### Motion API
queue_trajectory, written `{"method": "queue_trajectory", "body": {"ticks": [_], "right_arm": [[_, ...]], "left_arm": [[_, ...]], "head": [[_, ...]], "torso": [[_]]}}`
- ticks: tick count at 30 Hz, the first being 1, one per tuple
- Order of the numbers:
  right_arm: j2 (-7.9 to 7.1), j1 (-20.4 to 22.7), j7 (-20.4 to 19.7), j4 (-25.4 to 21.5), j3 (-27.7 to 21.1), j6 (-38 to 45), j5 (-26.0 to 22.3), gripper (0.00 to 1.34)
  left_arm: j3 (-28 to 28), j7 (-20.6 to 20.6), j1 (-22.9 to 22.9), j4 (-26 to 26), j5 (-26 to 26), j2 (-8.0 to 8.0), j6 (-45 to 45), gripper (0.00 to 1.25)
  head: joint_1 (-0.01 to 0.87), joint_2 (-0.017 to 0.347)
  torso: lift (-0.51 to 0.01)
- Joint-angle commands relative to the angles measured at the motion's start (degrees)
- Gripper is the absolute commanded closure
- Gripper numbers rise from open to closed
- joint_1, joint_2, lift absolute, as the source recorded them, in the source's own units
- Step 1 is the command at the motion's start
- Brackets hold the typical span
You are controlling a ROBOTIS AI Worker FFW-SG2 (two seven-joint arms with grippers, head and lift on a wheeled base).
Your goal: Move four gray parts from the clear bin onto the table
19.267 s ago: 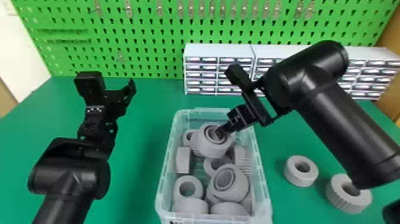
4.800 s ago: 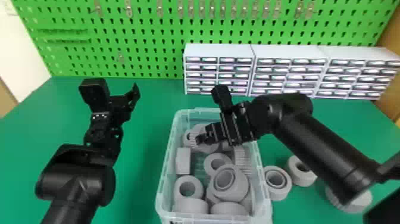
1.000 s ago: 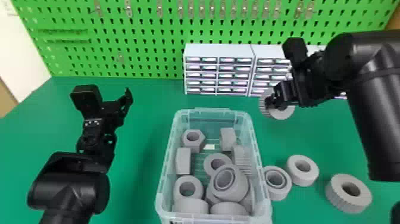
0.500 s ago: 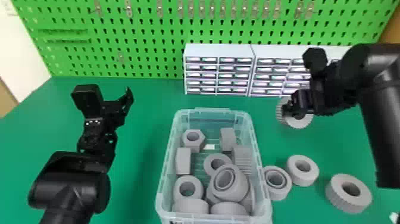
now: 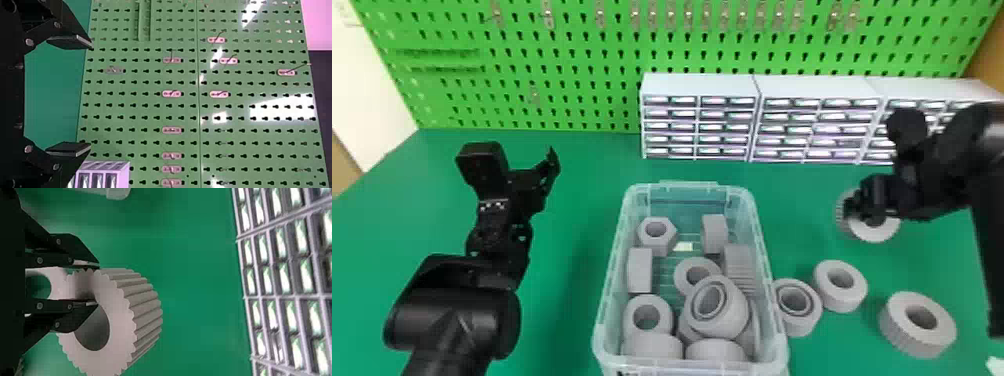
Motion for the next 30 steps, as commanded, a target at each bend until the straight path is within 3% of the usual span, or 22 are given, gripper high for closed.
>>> {"method": "queue_trajectory", "body": {"ticks": [1, 12, 30], "right_arm": [[-0.69, 0.69, 0.00, 2.40, -1.66, -1.35, -0.28, 1.06], [-1.31, 1.74, 0.00, 7.06, -4.30, -5.13, -1.60, 1.06], [-1.13, 1.83, 0.00, 9.17, -4.83, -4.61, 2.44, 1.06]], "left_arm": [[-0.14, 0.08, 0.08, 0.08, 0.15, 0.00, 0.00, 0.35], [-0.57, 0.34, 0.34, -0.01, 0.41, 0.00, 0.00, 0.35], [-0.75, 0.70, 0.52, -0.01, 0.94, 0.00, 0.00, 0.35]], "head": [[0.693, 0.072], [0.693, 0.072], [0.693, 0.072]], "torso": [[-0.052], [-0.052], [-0.052]]}}
